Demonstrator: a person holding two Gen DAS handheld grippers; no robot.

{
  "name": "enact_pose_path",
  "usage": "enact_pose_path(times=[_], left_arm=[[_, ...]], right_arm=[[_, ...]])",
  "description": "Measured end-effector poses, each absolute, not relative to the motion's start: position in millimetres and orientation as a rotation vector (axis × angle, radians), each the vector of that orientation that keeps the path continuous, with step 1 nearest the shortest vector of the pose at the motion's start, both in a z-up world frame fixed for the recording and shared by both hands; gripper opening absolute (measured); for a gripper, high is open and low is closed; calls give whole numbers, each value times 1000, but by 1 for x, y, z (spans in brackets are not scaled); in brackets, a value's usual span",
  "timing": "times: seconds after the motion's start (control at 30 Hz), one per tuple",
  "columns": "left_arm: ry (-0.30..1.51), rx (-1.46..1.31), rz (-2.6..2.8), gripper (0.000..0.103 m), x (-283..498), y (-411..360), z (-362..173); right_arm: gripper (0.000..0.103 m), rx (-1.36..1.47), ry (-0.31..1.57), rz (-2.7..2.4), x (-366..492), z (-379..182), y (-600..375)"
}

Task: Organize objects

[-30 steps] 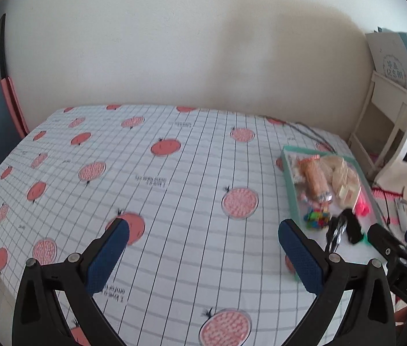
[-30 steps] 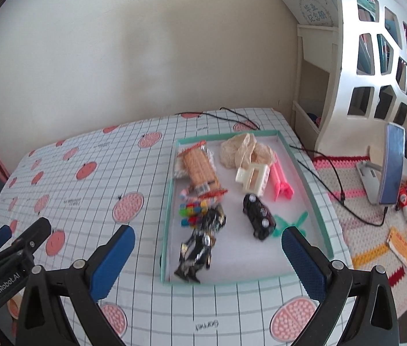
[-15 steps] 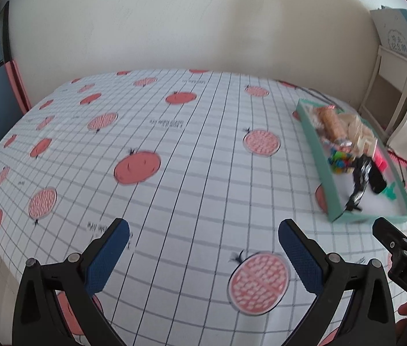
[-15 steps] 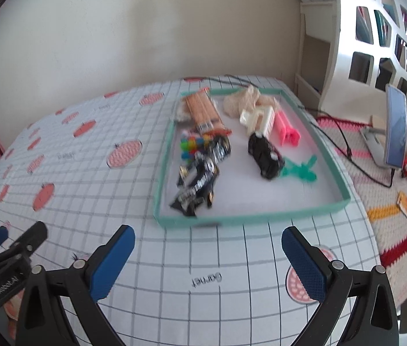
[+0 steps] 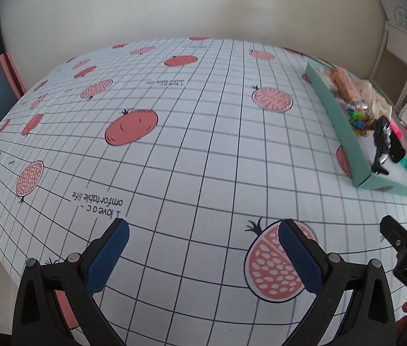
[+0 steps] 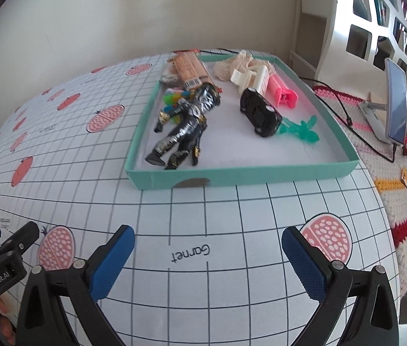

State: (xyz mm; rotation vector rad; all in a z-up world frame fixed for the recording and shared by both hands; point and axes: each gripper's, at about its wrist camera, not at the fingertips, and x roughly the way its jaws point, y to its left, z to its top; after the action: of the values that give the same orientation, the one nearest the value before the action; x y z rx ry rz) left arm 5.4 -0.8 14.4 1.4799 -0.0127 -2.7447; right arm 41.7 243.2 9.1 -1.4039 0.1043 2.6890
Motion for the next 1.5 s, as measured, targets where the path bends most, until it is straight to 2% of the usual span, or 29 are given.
enact_pose_path(times=[0.4,1.5], left_arm=[[-1,1526,-2733,103,4,3,1],[21,1493,-2747,103,6,3,1]], right_arm=[[103,-1433,56,2638,37,-5,245],[103,-1391,70,2664,40,-7,249]])
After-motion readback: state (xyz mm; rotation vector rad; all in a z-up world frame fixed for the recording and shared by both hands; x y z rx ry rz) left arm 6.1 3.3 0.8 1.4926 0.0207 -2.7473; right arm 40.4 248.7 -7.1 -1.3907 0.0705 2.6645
